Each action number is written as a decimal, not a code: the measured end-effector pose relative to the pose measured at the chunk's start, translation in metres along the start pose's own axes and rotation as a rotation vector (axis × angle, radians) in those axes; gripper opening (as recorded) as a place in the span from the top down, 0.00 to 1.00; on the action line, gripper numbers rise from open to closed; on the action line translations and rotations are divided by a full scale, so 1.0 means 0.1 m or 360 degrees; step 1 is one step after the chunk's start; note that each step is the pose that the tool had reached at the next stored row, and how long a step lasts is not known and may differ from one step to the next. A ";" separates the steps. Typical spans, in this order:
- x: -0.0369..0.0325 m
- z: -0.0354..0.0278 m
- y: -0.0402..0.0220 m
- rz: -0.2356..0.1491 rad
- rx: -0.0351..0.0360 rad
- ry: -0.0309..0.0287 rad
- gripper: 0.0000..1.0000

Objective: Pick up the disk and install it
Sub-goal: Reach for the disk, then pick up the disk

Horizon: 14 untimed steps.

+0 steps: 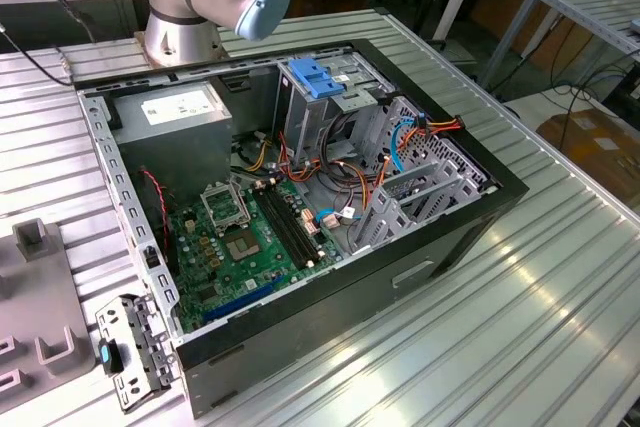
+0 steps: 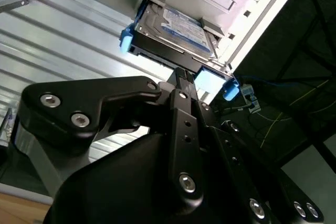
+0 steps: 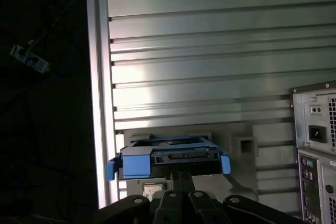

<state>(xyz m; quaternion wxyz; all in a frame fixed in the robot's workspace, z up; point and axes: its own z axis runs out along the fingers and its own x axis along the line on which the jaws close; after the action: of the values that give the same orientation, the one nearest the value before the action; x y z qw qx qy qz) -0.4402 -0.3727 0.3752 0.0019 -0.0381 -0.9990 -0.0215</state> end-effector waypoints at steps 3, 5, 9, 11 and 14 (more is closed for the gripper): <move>0.172 0.016 -0.001 0.0000 0.0000 0.00042 0.89; 0.261 0.023 -0.004 0.0000 0.0001 0.00069 0.89; 0.293 0.025 -0.006 0.0000 0.0001 0.00081 0.89; 0.297 0.025 -0.006 0.0000 0.0001 0.00082 0.89; 0.298 0.025 -0.006 0.0000 0.0001 0.00081 0.89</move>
<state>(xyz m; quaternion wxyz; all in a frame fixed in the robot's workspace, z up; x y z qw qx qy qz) -0.4699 -0.3709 0.3729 0.0044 -0.0382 -0.9990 -0.0214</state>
